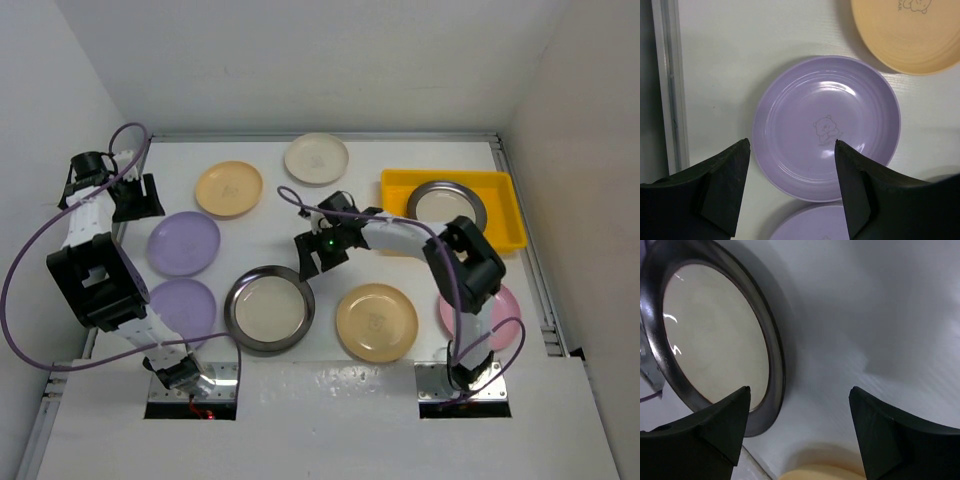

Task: Place the plates into the plastic bin on the countertop

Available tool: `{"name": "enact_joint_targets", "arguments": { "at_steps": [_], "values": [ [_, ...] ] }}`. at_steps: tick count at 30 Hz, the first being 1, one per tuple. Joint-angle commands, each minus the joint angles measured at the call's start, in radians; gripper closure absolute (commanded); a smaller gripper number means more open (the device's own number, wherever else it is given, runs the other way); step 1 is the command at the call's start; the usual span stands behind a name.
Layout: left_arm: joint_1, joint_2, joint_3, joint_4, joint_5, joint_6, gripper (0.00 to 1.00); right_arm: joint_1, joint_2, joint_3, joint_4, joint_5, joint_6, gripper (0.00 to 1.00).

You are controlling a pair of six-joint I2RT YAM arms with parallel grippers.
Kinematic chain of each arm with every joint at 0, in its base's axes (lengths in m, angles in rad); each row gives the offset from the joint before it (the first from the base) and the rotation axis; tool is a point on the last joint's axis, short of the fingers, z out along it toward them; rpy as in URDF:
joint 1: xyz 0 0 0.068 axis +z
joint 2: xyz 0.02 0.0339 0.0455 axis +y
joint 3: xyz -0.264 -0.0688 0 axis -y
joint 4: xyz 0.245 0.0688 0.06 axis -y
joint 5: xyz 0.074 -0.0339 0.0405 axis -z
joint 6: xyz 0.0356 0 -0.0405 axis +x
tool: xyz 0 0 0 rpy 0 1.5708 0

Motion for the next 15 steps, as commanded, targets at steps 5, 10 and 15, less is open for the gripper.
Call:
{"name": "enact_joint_targets", "arguments": {
  "at_steps": [5, 10, 15],
  "values": [
    [-0.008, -0.076, -0.042, 0.003, 0.005, 0.031, 0.29, 0.06, 0.13, -0.047, 0.217, -0.174, 0.178, 0.43],
    [-0.008, -0.085, -0.042, 0.003, 0.005, 0.031, 0.29, 0.053, 0.116, -0.121, 0.317, -0.221, 0.236, 0.88],
    [-0.017, -0.076, -0.042, 0.003, 0.014, 0.031, 0.29, -0.084, -0.012, -0.173, 0.338, -0.187, 0.275, 1.0]
  ]
}}
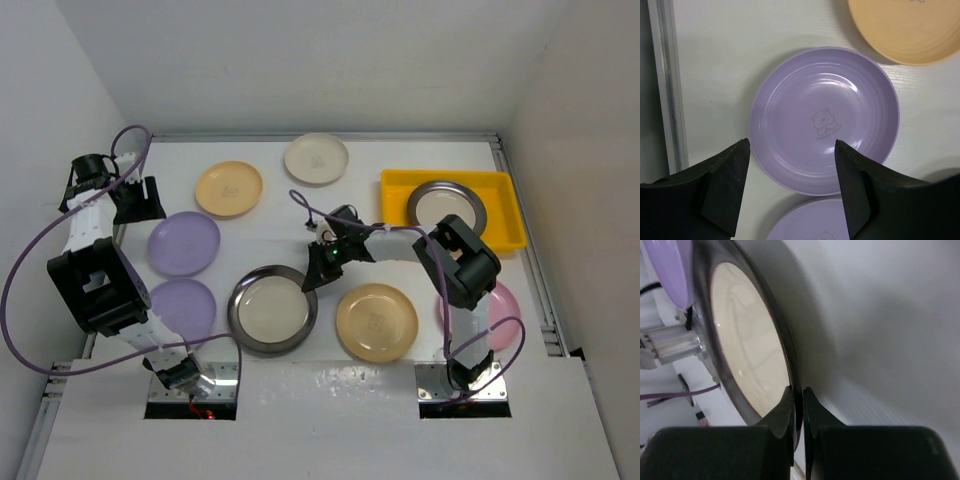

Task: Place the plates into the plastic bin on the countertop

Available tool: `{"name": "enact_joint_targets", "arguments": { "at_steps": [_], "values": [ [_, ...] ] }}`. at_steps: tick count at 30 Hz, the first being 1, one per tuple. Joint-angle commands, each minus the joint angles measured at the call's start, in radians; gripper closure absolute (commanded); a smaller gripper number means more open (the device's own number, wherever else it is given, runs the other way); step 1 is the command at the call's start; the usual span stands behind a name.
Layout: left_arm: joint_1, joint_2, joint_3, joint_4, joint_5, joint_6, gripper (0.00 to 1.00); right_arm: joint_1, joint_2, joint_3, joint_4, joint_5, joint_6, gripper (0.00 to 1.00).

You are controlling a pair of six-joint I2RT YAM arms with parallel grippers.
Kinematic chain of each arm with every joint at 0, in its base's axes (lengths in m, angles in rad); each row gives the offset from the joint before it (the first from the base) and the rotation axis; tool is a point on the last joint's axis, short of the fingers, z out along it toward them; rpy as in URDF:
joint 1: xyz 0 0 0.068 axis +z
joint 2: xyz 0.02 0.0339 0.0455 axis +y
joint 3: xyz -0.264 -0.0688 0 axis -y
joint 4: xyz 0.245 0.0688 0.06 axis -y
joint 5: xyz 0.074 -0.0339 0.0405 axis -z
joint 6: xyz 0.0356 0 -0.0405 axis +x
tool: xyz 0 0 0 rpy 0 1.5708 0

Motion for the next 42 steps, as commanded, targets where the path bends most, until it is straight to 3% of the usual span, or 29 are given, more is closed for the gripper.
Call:
{"name": "enact_joint_targets", "arguments": {
  "at_steps": [1, 9, 10, 11, 13, 16, 20, 31, 32, 33, 35, 36, 39, 42],
  "values": [
    [-0.013, -0.034, -0.004, 0.008, 0.015, 0.009, 0.29, -0.118, -0.189, -0.018, 0.062, 0.044, 0.026, 1.0],
    [-0.013, -0.034, 0.005, 0.008, 0.015, 0.009, 0.29, -0.502, -0.541, -0.063, 0.12, 0.031, 0.147, 1.0],
    [-0.013, -0.034, 0.005, 0.008, 0.015, 0.009, 0.29, -0.625, -0.563, -0.083, 0.121, 0.048, 0.155, 1.0],
    [-0.013, -0.025, 0.005, 0.008, 0.015, 0.009, 0.29, -0.666, -0.613, -0.106, 0.115, 0.083, 0.169, 1.0],
    [-0.013, -0.025, 0.005, 0.008, 0.015, 0.009, 0.29, -0.841, -0.633, -0.12, 0.07, 0.143, 0.181, 1.0],
    [-0.013, -0.025, 0.005, 0.008, 0.015, 0.009, 0.29, -1.003, -0.638, -0.141, 0.056, 0.192, 0.209, 1.0],
    [-0.013, -0.005, 0.005, 0.008, 0.015, 0.009, 0.29, -1.112, -0.539, -0.048, -0.055, 0.179, 0.209, 1.0],
    [-0.013, 0.004, 0.005, 0.008, 0.006, 0.009, 0.29, -1.142, -0.319, 0.03, -0.102, 0.212, 0.14, 1.0],
    [-0.013, 0.004, 0.005, 0.008, 0.006, 0.009, 0.29, -1.142, -0.289, 0.044, -0.143, 0.212, 0.123, 0.97],
    [-0.013, 0.004, 0.005, 0.008, 0.006, 0.009, 0.29, -1.14, -0.281, 0.063, -0.162, 0.229, 0.117, 0.77],
    [-0.013, 0.004, 0.005, 0.008, 0.006, 0.009, 0.29, -1.134, -0.268, 0.071, -0.228, 0.266, 0.078, 0.46],
    [-0.013, 0.004, 0.005, 0.008, 0.006, 0.009, 0.29, -1.131, -0.27, 0.069, -0.259, 0.286, 0.063, 0.24],
    [-0.013, 0.004, 0.005, 0.008, 0.006, 0.009, 0.29, -1.113, -0.326, 0.095, -0.383, 0.463, -0.055, 0.0],
    [-0.013, 0.015, 0.005, 0.008, 0.006, 0.009, 0.29, -1.108, -0.401, 0.097, -0.527, 0.689, -0.051, 0.0]
  ]
}}
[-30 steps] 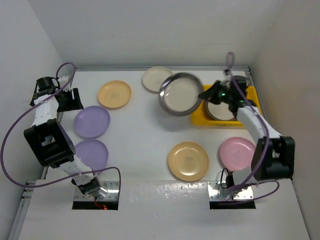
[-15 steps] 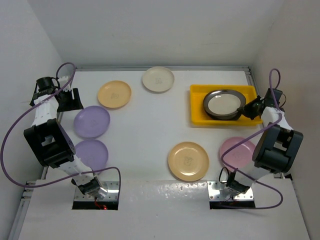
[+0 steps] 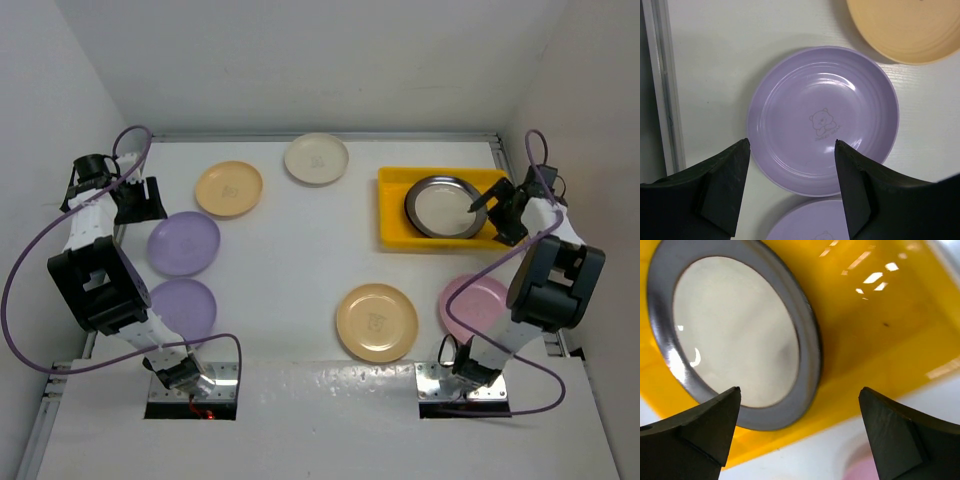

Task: Place the plates into the plastic bin on the countertop

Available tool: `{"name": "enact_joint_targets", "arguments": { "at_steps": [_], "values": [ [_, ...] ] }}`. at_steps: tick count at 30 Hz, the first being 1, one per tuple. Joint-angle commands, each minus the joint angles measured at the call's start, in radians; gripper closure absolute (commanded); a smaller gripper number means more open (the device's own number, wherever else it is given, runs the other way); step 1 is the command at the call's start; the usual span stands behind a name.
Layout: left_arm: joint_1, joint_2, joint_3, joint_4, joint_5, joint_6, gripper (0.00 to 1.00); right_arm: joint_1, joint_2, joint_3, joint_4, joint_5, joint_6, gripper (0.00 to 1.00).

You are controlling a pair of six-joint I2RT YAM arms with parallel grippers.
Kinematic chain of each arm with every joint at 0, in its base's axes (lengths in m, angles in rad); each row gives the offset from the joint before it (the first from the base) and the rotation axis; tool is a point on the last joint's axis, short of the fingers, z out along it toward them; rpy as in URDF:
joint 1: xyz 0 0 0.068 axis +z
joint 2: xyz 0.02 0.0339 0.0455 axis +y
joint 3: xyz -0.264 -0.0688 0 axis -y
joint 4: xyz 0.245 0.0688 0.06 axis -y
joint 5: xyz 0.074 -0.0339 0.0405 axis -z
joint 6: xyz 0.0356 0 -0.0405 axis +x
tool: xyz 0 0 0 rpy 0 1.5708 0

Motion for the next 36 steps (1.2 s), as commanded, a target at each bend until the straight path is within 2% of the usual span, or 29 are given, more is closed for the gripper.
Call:
{"name": "enact_joint_targets", "arguments": {
  "at_steps": [1, 2, 4, 5, 6, 7, 8, 9, 10, 11, 12, 13, 14, 15, 19, 21, 23, 24, 27, 29, 30, 32, 33, 36],
  "values": [
    [-0.008, 0.006, 0.016, 0.008, 0.003, 0.008, 0.29, -0.016, -0.143, 0.014, -0.19, 0.285, -0.017, 0.0],
    [-0.008, 0.006, 0.016, 0.008, 0.012, 0.018, 0.29, -0.031, -0.201, -0.043, -0.227, 0.392, 0.037, 0.0],
    [-0.017, 0.017, 0.028, 0.008, 0.012, 0.018, 0.29, -0.111, -0.308, -0.124, -0.231, 0.429, 0.12, 0.0],
    [-0.018, 0.027, 0.04, 0.008, 0.026, 0.018, 0.29, -0.136, -0.441, -0.275, -0.224, 0.448, 0.208, 0.0],
    [-0.018, 0.027, 0.04, 0.008, 0.026, 0.018, 0.29, -0.156, -0.486, -0.328, -0.212, 0.453, 0.236, 0.0],
    [-0.018, 0.036, 0.04, 0.008, 0.039, 0.018, 0.29, -0.227, -0.529, -0.379, -0.195, 0.451, 0.258, 0.05],
    [-0.018, 0.049, 0.051, 0.008, 0.055, 0.018, 0.29, -0.254, -0.647, -0.522, -0.189, 0.44, 0.307, 0.27],
    [-0.03, 0.049, 0.051, 0.008, 0.055, 0.018, 0.29, -0.304, -0.683, -0.56, -0.191, 0.431, 0.322, 0.39],
    [-0.03, 0.049, 0.063, 0.008, 0.055, 0.018, 0.29, -0.33, -0.71, -0.62, -0.194, 0.427, 0.338, 0.46],
    [-0.042, 0.058, 0.063, 0.008, 0.055, 0.018, 0.29, -0.378, -0.802, -0.667, -0.194, 0.417, 0.349, 0.48],
    [-0.056, 0.058, 0.063, 0.008, 0.055, 0.027, 0.29, -0.406, -0.824, -0.695, -0.227, 0.432, 0.352, 0.43],
    [-0.056, 0.058, 0.063, 0.008, 0.055, 0.042, 0.29, -0.418, -0.865, -0.701, -0.244, 0.452, 0.349, 0.33],
    [-0.073, 0.058, 0.063, 0.008, 0.044, 0.042, 0.29, -0.424, -0.894, -0.714, -0.263, 0.536, 0.349, 0.16],
    [-0.086, 0.058, 0.063, 0.008, 0.044, 0.056, 0.28, -0.426, -0.919, -0.723, -0.295, 0.555, 0.358, 0.12],
    [-0.097, 0.049, 0.063, 0.008, 0.035, 0.068, 0.28, -0.424, -0.93, -0.786, -0.293, 0.554, 0.339, 0.12],
    [-0.106, 0.049, 0.063, -0.001, 0.035, 0.068, 0.28, -0.424, -0.91, -0.816, -0.275, 0.514, 0.355, 0.21],
    [-0.107, 0.038, 0.063, -0.001, 0.035, 0.068, 0.28, -0.424, -0.889, -0.842, -0.183, 0.468, 0.343, 0.29],
    [-0.107, 0.038, 0.063, -0.001, 0.035, 0.079, 0.28, -0.424, -0.867, -0.847, -0.177, 0.45, 0.364, 0.38],
    [-0.107, 0.029, 0.063, -0.01, 0.035, 0.088, 0.28, -0.426, -0.814, -0.867, -0.18, 0.443, 0.398, 0.46],
    [-0.107, 0.029, 0.063, -0.019, 0.035, 0.088, 0.27, -0.438, -0.812, -0.882, -0.188, 0.434, 0.407, 0.55],
    [-0.096, 0.029, 0.063, -0.019, 0.046, 0.088, 0.27, -0.437, -0.841, -0.896, -0.189, 0.445, 0.416, 0.73],
    [-0.096, 0.029, 0.063, -0.019, 0.046, 0.088, 0.27, -0.437, -0.875, -0.899, -0.215, 0.468, 0.427, 0.93],
    [-0.096, 0.029, 0.063, -0.019, 0.046, 0.088, 0.27, -0.437, -0.893, -0.899, -0.226, 0.482, 0.431, 1.0],
    [-0.096, 0.029, 0.063, -0.029, 0.055, 0.097, 0.25, -0.438, -1.034, -0.872, -0.313, 0.502, 0.544, 1.0]
  ]
}}
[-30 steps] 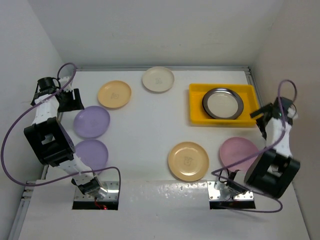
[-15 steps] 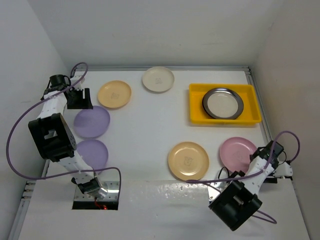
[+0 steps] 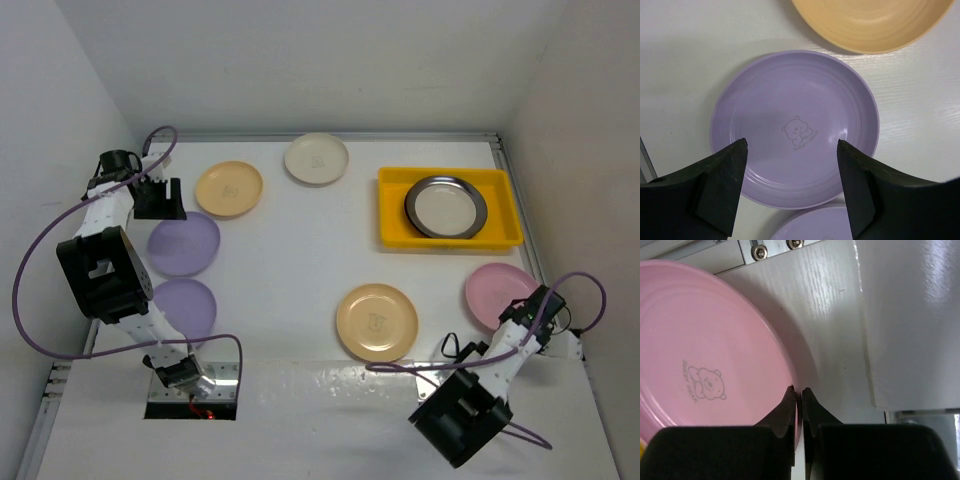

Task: Place the plates into the plastic bin on the countertop

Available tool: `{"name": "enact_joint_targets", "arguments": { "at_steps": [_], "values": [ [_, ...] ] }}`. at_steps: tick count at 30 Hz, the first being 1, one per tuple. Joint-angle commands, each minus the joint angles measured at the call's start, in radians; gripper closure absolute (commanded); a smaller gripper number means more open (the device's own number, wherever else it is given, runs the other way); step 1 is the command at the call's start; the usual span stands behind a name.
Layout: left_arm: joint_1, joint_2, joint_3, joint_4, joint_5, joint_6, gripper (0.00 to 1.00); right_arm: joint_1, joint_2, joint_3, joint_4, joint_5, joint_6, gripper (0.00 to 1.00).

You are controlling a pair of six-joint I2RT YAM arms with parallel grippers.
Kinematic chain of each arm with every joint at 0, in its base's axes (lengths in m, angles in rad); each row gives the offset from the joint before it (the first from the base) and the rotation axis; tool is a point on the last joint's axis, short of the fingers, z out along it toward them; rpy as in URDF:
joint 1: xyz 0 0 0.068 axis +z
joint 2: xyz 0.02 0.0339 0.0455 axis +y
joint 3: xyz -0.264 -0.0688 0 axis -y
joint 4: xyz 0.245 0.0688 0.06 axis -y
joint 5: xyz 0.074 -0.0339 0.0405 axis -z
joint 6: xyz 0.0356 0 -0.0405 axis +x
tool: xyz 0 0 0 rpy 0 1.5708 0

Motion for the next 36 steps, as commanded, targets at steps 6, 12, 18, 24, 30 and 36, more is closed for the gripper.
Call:
{"name": "enact_joint_targets", "arguments": {
  "at_steps": [6, 12, 18, 24, 30, 36],
  "values": [
    [0.008, -0.028, 0.061, -0.008, 0.05, 0.018, 0.25, -0.004, -0.186, 0.164, -0.261, 0.079, 0.161, 1.0],
    [0.008, -0.028, 0.093, -0.008, 0.05, -0.002, 0.25, -0.001, -0.154, 0.45, -0.161, -0.135, 0.112, 1.0],
    [-0.001, -0.017, 0.142, -0.008, 0.041, -0.036, 0.25, 0.117, 0.043, 0.493, 0.116, -0.413, 0.066, 1.0],
    [-0.001, -0.017, 0.152, -0.008, -0.019, -0.045, 0.25, 0.546, 0.5, 0.729, 0.156, -0.182, -0.21, 1.0],
    [-0.001, -0.006, 0.152, -0.008, -0.077, -0.045, 0.25, 0.552, 0.84, 0.89, 0.326, -0.234, -0.261, 1.0],
    [-0.001, 0.023, 0.142, -0.018, -0.106, -0.065, 0.25, 0.578, 1.055, 1.042, 0.21, -0.196, -0.331, 1.0]
  ]
}}
